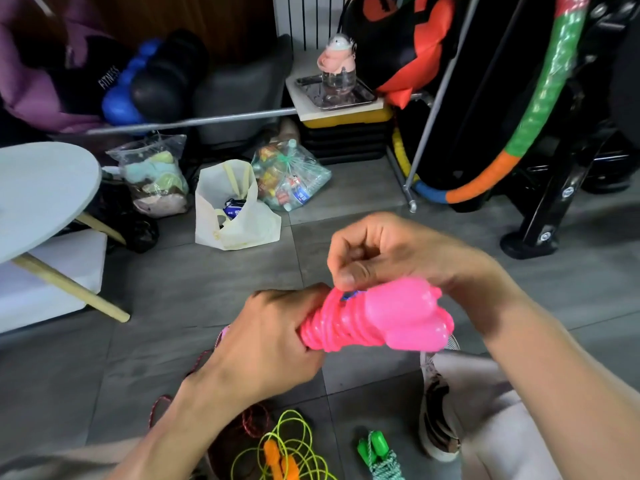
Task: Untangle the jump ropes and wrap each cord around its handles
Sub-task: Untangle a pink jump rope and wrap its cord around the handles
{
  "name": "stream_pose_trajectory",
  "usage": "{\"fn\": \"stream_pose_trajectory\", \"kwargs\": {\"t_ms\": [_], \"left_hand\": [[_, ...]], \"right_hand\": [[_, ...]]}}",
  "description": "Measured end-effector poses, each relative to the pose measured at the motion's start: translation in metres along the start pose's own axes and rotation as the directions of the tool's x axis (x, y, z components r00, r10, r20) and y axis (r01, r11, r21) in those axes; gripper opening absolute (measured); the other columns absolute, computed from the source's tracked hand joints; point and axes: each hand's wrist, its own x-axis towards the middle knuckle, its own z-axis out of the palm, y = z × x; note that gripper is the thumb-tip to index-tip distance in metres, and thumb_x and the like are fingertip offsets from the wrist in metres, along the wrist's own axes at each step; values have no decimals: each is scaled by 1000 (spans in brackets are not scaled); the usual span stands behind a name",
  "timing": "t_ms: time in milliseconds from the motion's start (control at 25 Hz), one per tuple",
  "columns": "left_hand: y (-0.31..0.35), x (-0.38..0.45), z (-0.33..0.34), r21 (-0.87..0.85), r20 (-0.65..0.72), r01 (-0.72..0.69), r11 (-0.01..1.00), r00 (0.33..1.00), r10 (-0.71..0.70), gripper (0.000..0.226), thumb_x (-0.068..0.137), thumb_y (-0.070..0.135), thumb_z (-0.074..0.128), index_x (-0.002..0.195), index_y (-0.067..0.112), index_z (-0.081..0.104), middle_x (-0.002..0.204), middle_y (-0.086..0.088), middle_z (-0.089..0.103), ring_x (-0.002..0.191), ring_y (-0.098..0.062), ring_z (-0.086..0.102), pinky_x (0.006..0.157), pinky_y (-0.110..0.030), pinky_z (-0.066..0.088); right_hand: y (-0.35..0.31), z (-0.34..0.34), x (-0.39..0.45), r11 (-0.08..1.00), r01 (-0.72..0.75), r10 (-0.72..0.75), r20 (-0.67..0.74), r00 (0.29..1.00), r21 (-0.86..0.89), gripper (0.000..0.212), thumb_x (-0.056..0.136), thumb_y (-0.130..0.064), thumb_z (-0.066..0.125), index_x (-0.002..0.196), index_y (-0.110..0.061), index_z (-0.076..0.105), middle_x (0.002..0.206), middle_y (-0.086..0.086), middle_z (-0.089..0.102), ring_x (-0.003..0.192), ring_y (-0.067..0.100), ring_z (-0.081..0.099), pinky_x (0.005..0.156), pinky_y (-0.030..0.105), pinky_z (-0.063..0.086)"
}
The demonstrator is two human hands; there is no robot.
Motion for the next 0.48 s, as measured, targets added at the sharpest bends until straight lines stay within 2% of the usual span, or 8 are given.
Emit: {"fn": "stream_pose_trajectory", "kwargs": {"t_ms": [40,120,160,240,360,480], "left_hand": [[4,1,-2,-117,-41,57,992,997,-62,23,72,12,64,80,28,49,60,4,57,50,-21,50,44,-25,42],[9,5,-5,-320,-120,181,930,966,-229,35,69,5,74,90,27,57,69,6,64,52,-13,54,49,-23,45],[8,7,-7,-411,-153,255,875,927,-342,36,67,6,73,94,26,59,70,6,64,52,-8,52,49,-21,44],[2,11,-8,-527,-180,380,760,824,-537,33,62,8,68,88,26,58,62,9,59,49,-4,42,45,-17,37],[-3,10,-6,-423,-189,497,758,770,-610,28,68,-2,64,71,22,52,49,14,50,43,-5,34,41,-12,30],[-4,8,-3,-317,-220,599,735,708,-672,36,72,-7,59,56,19,40,39,11,40,41,-12,26,37,-15,23]], "right_hand": [[0,4,2,997,27,-22,-71,997,67,12,86,2,64,78,-7,60,59,-11,64,56,-1,58,54,10,44],[3,15,9,977,68,-11,-274,962,200,25,87,1,53,68,-14,56,53,-13,59,55,-2,54,51,8,43],[7,20,14,983,90,-26,-363,931,160,33,86,2,51,62,-19,54,49,-14,54,50,-3,48,49,7,39],[15,30,24,996,59,-27,-394,919,70,40,94,6,48,63,-20,54,52,-12,49,45,-2,38,46,9,32],[22,34,33,998,-55,48,-409,911,-4,27,93,0,47,70,-11,54,61,0,52,43,3,33,42,14,27],[26,42,37,993,-120,105,-459,882,-2,27,91,-5,48,66,-14,56,63,4,52,45,5,34,44,20,27]]}}
